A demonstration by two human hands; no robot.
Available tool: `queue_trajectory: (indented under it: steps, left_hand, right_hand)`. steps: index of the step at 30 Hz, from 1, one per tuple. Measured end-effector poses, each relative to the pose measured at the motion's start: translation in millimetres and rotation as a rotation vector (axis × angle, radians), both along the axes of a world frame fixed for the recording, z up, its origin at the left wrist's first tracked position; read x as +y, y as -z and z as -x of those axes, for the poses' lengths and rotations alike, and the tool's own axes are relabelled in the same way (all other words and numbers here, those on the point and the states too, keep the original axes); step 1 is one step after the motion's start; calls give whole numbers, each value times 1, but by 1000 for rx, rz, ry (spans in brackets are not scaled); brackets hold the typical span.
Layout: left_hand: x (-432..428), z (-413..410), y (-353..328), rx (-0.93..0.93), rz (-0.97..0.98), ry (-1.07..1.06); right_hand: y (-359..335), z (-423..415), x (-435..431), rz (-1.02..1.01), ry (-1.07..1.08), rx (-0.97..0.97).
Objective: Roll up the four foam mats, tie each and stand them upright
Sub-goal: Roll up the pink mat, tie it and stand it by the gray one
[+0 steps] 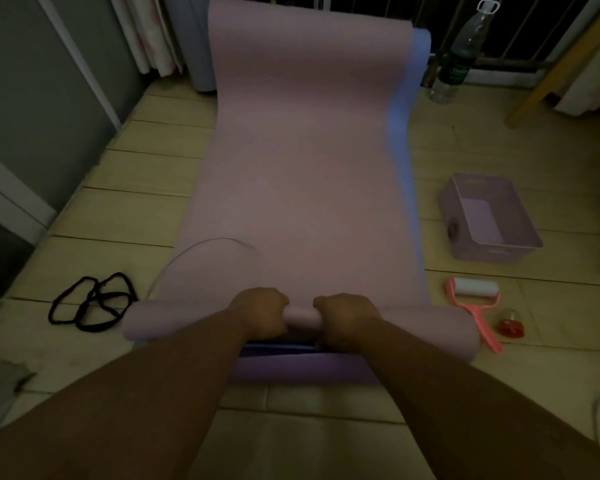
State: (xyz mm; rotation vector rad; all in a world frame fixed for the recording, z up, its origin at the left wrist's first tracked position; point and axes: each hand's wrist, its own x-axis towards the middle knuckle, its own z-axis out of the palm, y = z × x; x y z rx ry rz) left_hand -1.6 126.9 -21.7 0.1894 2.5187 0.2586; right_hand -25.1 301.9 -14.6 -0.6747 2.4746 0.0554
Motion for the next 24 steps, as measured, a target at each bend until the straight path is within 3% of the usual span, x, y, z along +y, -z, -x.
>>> queue_trajectory:
  steps: [2, 8, 12, 17, 20, 24]
  left_hand:
    - [2, 0, 1, 6, 1, 33]
    - [9, -9, 11, 348, -40, 269]
    - [17, -6, 9, 197, 52, 215]
    - [13, 5, 1, 51, 48, 98]
    - [12, 10, -5, -56, -7, 75]
    - [14, 7, -2, -97, 31, 149]
  right_hand:
    - [-1, 3, -1, -21, 43, -69]
    - [-6, 22, 19, -10, 230, -355]
    - [-1, 16, 23, 25, 206, -287]
    - [4, 3, 24, 88, 64, 20]
    - [5, -1, 22, 6, -19, 22]
    - [2, -2, 18, -4, 33, -69]
